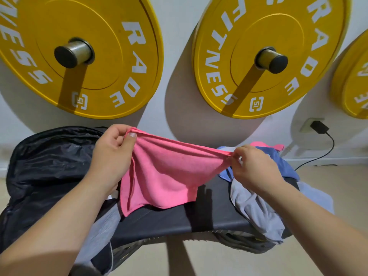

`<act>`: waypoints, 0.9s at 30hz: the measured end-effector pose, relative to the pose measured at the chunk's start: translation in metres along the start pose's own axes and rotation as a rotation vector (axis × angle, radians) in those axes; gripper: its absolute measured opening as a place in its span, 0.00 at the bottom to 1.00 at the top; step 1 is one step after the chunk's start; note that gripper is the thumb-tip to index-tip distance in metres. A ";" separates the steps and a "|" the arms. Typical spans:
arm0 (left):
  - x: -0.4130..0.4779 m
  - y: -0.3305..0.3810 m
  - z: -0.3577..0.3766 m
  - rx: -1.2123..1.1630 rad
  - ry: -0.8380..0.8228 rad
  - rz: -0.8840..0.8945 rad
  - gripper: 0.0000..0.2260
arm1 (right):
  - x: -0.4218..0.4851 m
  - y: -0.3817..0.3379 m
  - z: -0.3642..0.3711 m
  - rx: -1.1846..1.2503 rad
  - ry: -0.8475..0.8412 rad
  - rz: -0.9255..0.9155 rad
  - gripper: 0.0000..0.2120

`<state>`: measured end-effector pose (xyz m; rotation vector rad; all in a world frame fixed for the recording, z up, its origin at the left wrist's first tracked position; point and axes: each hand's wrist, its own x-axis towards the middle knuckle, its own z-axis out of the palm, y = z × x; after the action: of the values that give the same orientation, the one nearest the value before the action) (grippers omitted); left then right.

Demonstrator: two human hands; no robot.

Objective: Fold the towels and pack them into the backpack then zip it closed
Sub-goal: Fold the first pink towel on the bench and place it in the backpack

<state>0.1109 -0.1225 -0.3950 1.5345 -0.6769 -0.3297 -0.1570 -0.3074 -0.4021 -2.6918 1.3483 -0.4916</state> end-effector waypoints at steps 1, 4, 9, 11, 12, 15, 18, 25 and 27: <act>0.000 -0.001 0.000 0.012 -0.006 0.009 0.04 | 0.000 0.000 0.000 0.087 0.016 0.009 0.09; 0.001 -0.002 0.002 0.026 0.036 0.009 0.04 | 0.000 -0.002 -0.011 0.523 0.148 0.137 0.06; 0.002 -0.003 -0.003 -0.004 0.041 -0.071 0.07 | -0.002 -0.016 -0.028 0.914 0.253 0.240 0.06; -0.001 0.003 -0.004 0.000 0.021 -0.119 0.07 | -0.001 -0.018 -0.031 0.996 0.259 0.257 0.10; -0.001 0.007 -0.005 0.028 0.030 -0.111 0.06 | -0.001 -0.018 -0.034 1.018 0.245 0.274 0.10; -0.001 0.018 -0.006 0.047 0.033 -0.095 0.06 | 0.001 -0.014 -0.042 1.149 0.166 0.376 0.03; -0.006 0.020 -0.005 -0.013 -0.024 -0.153 0.05 | -0.004 -0.014 -0.041 1.256 0.111 0.467 0.05; -0.019 0.025 0.004 0.224 -0.134 -0.098 0.06 | -0.010 -0.015 -0.038 0.912 0.353 0.222 0.02; -0.022 0.020 0.007 0.281 -0.157 -0.163 0.07 | -0.011 -0.015 -0.039 0.884 0.369 0.229 0.03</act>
<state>0.0851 -0.1143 -0.3804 1.8510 -0.7452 -0.4986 -0.1645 -0.2873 -0.3652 -1.7592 1.1000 -1.2425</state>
